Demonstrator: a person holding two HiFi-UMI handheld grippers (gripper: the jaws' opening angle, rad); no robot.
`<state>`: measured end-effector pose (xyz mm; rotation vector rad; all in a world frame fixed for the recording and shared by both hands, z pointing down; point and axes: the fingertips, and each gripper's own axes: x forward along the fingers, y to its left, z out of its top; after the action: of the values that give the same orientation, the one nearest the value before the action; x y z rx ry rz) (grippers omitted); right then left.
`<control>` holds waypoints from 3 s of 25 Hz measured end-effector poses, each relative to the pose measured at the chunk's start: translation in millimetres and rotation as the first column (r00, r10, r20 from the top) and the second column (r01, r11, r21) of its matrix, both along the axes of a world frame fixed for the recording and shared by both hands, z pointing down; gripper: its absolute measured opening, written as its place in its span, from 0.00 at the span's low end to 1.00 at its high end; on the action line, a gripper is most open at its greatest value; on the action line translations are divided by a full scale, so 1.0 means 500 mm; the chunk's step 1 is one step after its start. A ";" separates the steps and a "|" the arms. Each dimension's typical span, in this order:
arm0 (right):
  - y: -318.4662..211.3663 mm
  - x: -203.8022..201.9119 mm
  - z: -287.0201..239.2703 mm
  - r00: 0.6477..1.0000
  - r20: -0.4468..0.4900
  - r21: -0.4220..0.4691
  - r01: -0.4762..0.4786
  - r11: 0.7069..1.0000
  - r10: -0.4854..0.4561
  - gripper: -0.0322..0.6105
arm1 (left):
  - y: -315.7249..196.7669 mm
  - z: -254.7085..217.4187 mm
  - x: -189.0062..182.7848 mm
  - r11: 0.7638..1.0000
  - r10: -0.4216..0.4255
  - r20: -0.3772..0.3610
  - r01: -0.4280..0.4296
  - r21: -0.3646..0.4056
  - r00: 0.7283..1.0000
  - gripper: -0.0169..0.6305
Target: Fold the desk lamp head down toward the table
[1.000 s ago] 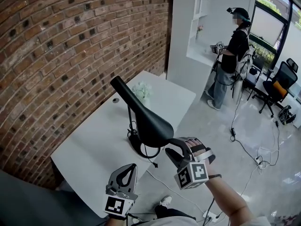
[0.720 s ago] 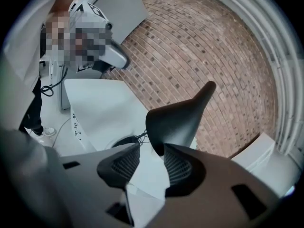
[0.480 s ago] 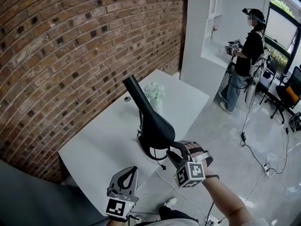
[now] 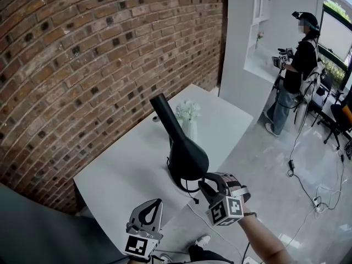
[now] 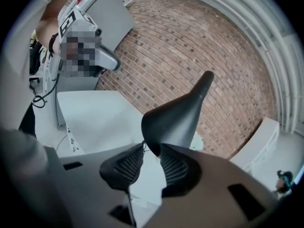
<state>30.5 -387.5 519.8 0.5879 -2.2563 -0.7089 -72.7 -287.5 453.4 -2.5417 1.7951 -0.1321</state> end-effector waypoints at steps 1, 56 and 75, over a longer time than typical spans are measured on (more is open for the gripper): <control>0.002 0.003 -0.002 1.000 0.021 -0.007 -0.012 1.000 0.013 0.23 | -0.001 -0.002 0.002 1.000 0.003 0.005 -0.003 0.002 1.000 0.04; 0.499 0.076 -0.172 0.605 0.618 -0.392 -0.316 0.864 0.502 0.08 | 0.404 -0.035 -0.056 0.991 0.110 -0.134 -0.098 0.093 0.985 0.04; 0.516 0.055 -0.177 0.642 0.601 -0.384 -0.290 0.877 0.476 0.08 | 0.400 -0.027 -0.065 0.992 0.105 -0.159 -0.091 0.090 0.982 0.04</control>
<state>57.8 -129.7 431.1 1.3299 -2.6692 0.0650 -105.2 -87.4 439.6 -2.6448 1.6811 0.1545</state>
